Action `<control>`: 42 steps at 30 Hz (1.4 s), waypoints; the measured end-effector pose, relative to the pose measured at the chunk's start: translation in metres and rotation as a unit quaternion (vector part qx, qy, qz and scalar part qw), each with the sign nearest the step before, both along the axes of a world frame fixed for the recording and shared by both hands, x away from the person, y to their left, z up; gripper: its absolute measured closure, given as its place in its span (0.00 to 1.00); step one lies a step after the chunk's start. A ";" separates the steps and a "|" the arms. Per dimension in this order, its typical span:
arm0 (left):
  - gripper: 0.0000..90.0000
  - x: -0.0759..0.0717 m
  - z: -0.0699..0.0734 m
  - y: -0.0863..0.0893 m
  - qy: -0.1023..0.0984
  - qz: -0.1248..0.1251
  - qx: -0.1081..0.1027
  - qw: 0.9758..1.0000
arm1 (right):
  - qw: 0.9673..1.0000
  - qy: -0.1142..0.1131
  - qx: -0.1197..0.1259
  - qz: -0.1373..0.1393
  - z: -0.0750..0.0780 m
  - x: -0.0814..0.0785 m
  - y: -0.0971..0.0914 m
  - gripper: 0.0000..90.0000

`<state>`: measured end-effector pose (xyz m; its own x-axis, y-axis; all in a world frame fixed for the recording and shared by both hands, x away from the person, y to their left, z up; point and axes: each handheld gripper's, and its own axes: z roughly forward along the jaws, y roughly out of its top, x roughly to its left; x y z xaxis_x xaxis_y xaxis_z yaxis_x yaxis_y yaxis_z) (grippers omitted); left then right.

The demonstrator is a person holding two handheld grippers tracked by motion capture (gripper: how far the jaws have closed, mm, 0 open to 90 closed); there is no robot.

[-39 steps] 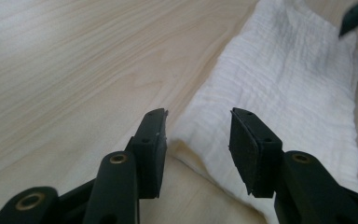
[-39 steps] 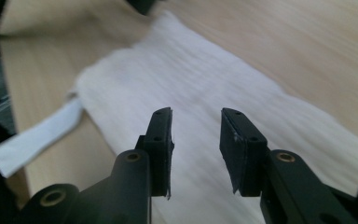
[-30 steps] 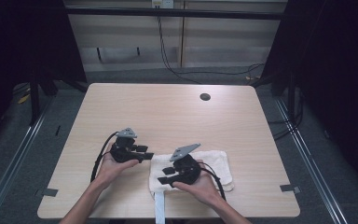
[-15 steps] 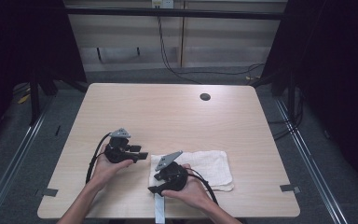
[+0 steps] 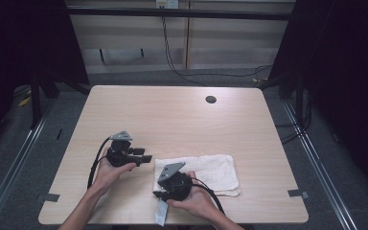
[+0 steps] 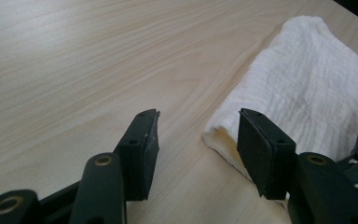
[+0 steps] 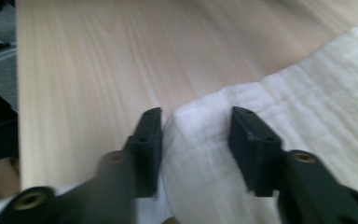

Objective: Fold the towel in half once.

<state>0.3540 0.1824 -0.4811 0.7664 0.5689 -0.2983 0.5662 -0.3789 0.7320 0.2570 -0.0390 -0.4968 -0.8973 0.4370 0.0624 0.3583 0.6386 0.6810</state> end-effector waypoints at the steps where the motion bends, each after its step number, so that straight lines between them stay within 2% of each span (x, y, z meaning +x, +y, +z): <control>1: 0.53 0.000 0.000 0.000 0.002 0.001 -0.003 1.000 | 1.000 0.000 0.000 0.000 0.000 0.000 0.000 0.72; 4: 0.53 0.000 0.000 0.001 -0.001 0.003 0.000 1.000 | 1.000 0.007 0.013 -0.004 -0.002 0.004 -0.004 0.80; 6: 0.53 0.000 0.000 0.001 -0.001 0.004 0.003 1.000 | 1.000 0.002 0.010 0.002 -0.001 0.006 -0.004 0.82; 8: 0.53 0.000 0.000 0.000 0.000 0.004 0.004 1.000 | 1.000 0.008 0.012 -0.008 -0.001 0.008 -0.006 0.88; 11: 0.54 0.000 0.000 -0.002 -0.003 0.000 0.007 1.000 | 1.000 0.020 0.017 -0.011 -0.001 0.009 -0.007 0.90; 12: 0.57 -0.001 -0.001 -0.004 -0.007 -0.004 0.013 1.000 | 0.999 0.033 0.028 -0.017 -0.002 0.011 -0.008 0.90; 14: 0.57 0.001 -0.003 -0.008 -0.003 -0.007 0.012 1.000 | 0.999 0.031 0.025 -0.012 -0.001 0.012 -0.009 0.90; 18: 0.57 0.009 -0.004 -0.025 -0.002 -0.031 0.034 0.999 | 0.999 0.040 0.023 -0.014 -0.001 0.013 -0.008 0.91; 20: 0.62 0.009 -0.002 -0.031 -0.013 -0.044 0.051 0.998 | 0.999 0.040 0.023 -0.014 -0.001 0.013 -0.008 0.91; 21: 0.65 0.010 -0.003 -0.034 -0.005 -0.056 0.045 0.997 | 0.999 0.041 0.023 -0.014 -0.001 0.013 -0.009 0.91; 24: 0.66 0.010 -0.006 -0.038 -0.001 -0.073 0.052 0.996 | 0.999 0.040 0.025 -0.014 -0.001 0.013 -0.009 0.91; 26: 0.65 0.009 -0.012 -0.040 0.002 -0.069 0.071 0.995 | 0.999 0.036 0.026 -0.016 -0.001 0.012 -0.009 0.90; 27: 0.64 0.009 -0.015 -0.040 0.004 -0.066 0.072 0.995 | 0.999 0.037 0.026 -0.016 -0.001 0.012 -0.009 0.90; 29: 0.60 0.010 -0.017 -0.039 0.012 -0.060 0.058 0.996 | 0.999 0.039 0.029 -0.016 -0.001 0.012 -0.009 0.90; 31: 0.60 0.009 -0.017 -0.041 0.005 -0.067 0.064 0.996 | 0.999 0.038 0.028 -0.017 -0.001 0.012 -0.009 0.90; 33: 0.60 0.007 -0.016 -0.043 0.008 -0.082 0.062 0.995 | 0.999 0.038 0.029 -0.018 -0.001 0.012 -0.009 0.90; 36: 0.73 0.001 -0.016 -0.049 -0.017 -0.092 0.083 0.992 | 0.999 0.041 0.028 -0.019 -0.001 0.012 -0.008 0.91; 38: 0.87 0.000 -0.016 -0.052 -0.023 -0.100 0.091 0.990 | 0.999 0.034 0.019 -0.017 0.000 0.012 -0.008 0.91; 39: 0.91 0.000 -0.016 -0.053 -0.020 -0.103 0.086 0.991 | 0.999 0.034 0.020 -0.013 0.000 0.011 -0.007 0.91; 42: 0.94 0.003 -0.017 -0.051 -0.007 -0.100 0.076 0.992 | 0.999 0.037 0.015 -0.015 0.001 0.012 -0.007 0.91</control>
